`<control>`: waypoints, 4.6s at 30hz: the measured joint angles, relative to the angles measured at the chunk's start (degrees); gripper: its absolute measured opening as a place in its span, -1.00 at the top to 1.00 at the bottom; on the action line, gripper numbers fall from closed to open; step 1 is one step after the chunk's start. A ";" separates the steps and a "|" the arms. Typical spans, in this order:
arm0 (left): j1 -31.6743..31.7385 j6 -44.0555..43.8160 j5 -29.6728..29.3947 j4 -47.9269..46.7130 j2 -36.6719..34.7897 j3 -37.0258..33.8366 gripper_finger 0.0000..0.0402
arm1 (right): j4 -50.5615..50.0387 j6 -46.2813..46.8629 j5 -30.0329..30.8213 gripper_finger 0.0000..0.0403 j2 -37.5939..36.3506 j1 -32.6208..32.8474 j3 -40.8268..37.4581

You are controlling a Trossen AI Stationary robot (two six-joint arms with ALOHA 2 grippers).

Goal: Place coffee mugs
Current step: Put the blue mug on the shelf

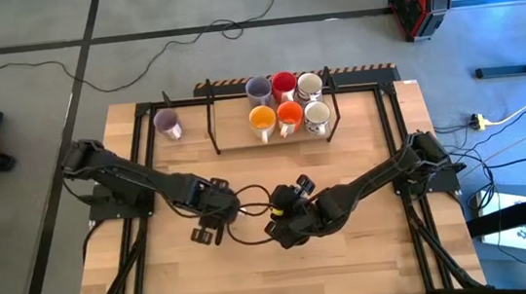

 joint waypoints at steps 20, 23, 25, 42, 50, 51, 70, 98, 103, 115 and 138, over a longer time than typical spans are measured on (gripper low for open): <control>-11.71 -27.49 -15.48 -7.42 -41.24 -2.84 0.35 | 30.40 -20.22 -17.30 0.13 0.70 -10.25 1.29; -12.53 -28.99 -16.73 -7.39 -43.55 -4.00 0.35 | 29.66 -22.17 -19.78 0.13 1.40 -12.17 4.29; -12.74 -29.03 -16.77 -7.42 -44.25 -4.33 0.35 | 26.71 -23.22 -21.62 0.13 2.26 -13.37 6.28; -12.70 -26.99 -18.21 -8.48 -43.98 -4.49 0.35 | 1.07 -24.72 -30.27 0.13 19.74 -18.82 34.73; -12.70 -26.98 -18.19 -8.48 -44.00 -4.49 0.35 | 0.67 -24.70 -31.92 0.13 25.17 -18.78 34.75; -12.70 -26.98 -18.19 -8.47 -44.00 -4.49 0.35 | 0.70 -24.61 -31.93 0.13 25.76 -18.75 34.74; -2.20 -19.03 -12.39 -2.92 -29.87 -4.49 0.35 | -14.20 -28.73 -14.76 0.13 6.21 -11.07 34.47; 18.67 -0.50 6.86 5.27 -2.20 -4.51 0.17 | -37.39 -15.00 5.05 0.13 -3.08 8.65 34.67; 18.49 1.37 7.84 6.26 -0.66 -4.51 0.37 | -37.94 -14.58 4.35 0.13 -3.08 9.10 34.67; 18.50 14.24 7.60 0.06 -0.77 1.55 0.94 | -39.29 -14.99 3.67 0.13 -4.17 12.15 34.67; 35.94 45.97 -1.15 -16.57 3.97 39.80 0.94 | -43.64 -14.51 0.13 0.13 -8.66 13.55 34.71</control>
